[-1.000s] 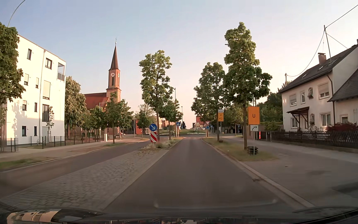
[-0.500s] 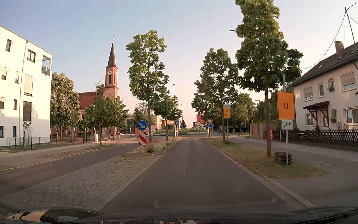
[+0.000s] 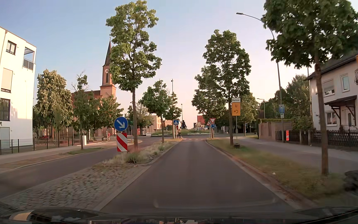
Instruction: Follow the waypoints while adhering to traffic rules and regulations
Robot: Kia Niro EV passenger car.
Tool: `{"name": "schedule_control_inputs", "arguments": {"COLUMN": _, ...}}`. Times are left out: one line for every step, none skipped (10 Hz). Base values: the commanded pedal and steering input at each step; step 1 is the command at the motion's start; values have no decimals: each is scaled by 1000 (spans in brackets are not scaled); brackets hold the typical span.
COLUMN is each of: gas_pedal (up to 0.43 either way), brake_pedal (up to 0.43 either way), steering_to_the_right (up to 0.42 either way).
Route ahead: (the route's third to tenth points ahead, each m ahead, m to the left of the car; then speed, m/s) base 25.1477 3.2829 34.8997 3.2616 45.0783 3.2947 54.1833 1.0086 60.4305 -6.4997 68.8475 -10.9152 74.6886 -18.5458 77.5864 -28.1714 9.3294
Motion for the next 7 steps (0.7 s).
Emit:
{"name": "schedule_control_inputs", "arguments": {"gas_pedal": 138, "brake_pedal": 12, "steering_to_the_right": -4}}
{"name": "schedule_control_inputs", "arguments": {"gas_pedal": 138, "brake_pedal": 18, "steering_to_the_right": -3}}
{"name": "schedule_control_inputs", "arguments": {"gas_pedal": 130, "brake_pedal": 18, "steering_to_the_right": -1}}
{"name": "schedule_control_inputs", "arguments": {"gas_pedal": 130, "brake_pedal": 18, "steering_to_the_right": 1}}
{"name": "schedule_control_inputs", "arguments": {"gas_pedal": 130, "brake_pedal": 18, "steering_to_the_right": 1}}
{"name": "schedule_control_inputs", "arguments": {"gas_pedal": 130, "brake_pedal": 12, "steering_to_the_right": 1}}
{"name": "schedule_control_inputs", "arguments": {"gas_pedal": 118, "brake_pedal": 18, "steering_to_the_right": 1}}
